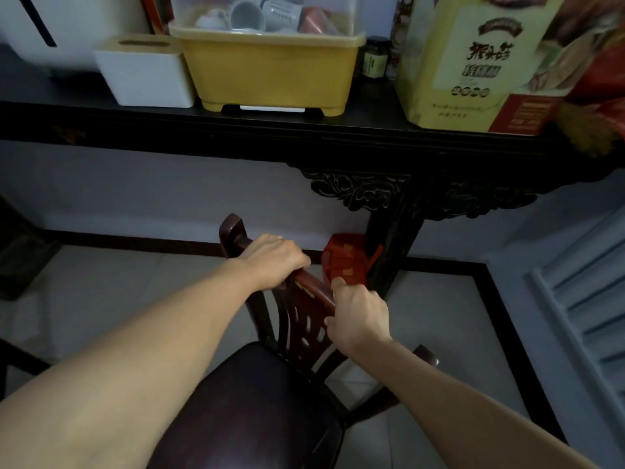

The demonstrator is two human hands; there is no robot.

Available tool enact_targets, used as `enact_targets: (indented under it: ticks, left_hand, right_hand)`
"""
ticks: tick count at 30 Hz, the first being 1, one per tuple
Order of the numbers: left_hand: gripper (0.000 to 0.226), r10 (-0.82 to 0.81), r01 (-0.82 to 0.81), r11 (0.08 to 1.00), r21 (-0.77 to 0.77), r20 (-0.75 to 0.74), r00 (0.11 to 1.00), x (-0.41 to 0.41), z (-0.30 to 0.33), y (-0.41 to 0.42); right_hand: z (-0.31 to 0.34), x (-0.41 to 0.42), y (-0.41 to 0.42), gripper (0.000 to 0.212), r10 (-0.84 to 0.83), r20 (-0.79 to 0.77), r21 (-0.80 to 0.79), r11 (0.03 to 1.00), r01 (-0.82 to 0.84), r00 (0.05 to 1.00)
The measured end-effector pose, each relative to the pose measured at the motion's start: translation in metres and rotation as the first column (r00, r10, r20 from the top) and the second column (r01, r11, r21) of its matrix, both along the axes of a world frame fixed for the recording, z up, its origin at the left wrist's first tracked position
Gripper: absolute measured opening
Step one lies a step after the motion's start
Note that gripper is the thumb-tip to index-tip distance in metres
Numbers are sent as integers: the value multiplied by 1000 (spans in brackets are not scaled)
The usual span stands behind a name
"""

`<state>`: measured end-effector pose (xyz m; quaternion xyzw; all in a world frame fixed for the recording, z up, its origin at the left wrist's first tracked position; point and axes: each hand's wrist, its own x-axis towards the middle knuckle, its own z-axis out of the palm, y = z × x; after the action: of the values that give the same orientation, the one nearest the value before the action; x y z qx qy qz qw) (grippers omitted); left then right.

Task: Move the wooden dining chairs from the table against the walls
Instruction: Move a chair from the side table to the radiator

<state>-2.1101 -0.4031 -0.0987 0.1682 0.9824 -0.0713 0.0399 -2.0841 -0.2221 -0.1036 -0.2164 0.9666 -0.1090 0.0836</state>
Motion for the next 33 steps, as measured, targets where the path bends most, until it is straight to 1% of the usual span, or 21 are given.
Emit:
enact_targets:
  ticks: [5, 12, 15, 18, 20, 23, 27, 33]
  left_hand:
    - [33, -63, 61, 998, 33, 82, 995, 0, 19, 51]
    - [31, -247, 244, 969, 51, 83, 965, 3, 33, 140]
    - [31, -331, 329, 943, 43, 67, 941, -1, 36, 176]
    - [37, -425, 424, 905, 36, 64, 903, -6, 38, 216]
    - [36, -481, 479, 877, 36, 68, 874, -7, 40, 246]
    - [31, -530, 529, 848, 31, 69, 845, -9, 43, 294]
    - [28, -588, 589, 808, 13, 67, 806, -10, 50, 353]
    - [27, -653, 654, 756, -5, 50, 756, -11, 60, 453]
  right_hand:
    - [12, 27, 43, 35, -122, 32, 17, 992, 122, 992]
    - [24, 61, 116, 26, -310, 67, -8, 950, 311, 949]
    - [27, 69, 146, 28, -383, 62, -20, 923, 385, 921]
    - [29, 76, 179, 24, -448, 54, -28, 893, 450, 892]
    - [29, 83, 201, 23, -492, 51, -23, 869, 494, 869]
    - [31, 94, 237, 24, -563, 47, -36, 825, 565, 825]
    - [34, 102, 284, 18, -635, 42, -71, 768, 636, 771]
    - [40, 108, 370, 24, -704, 21, -64, 707, 704, 710]
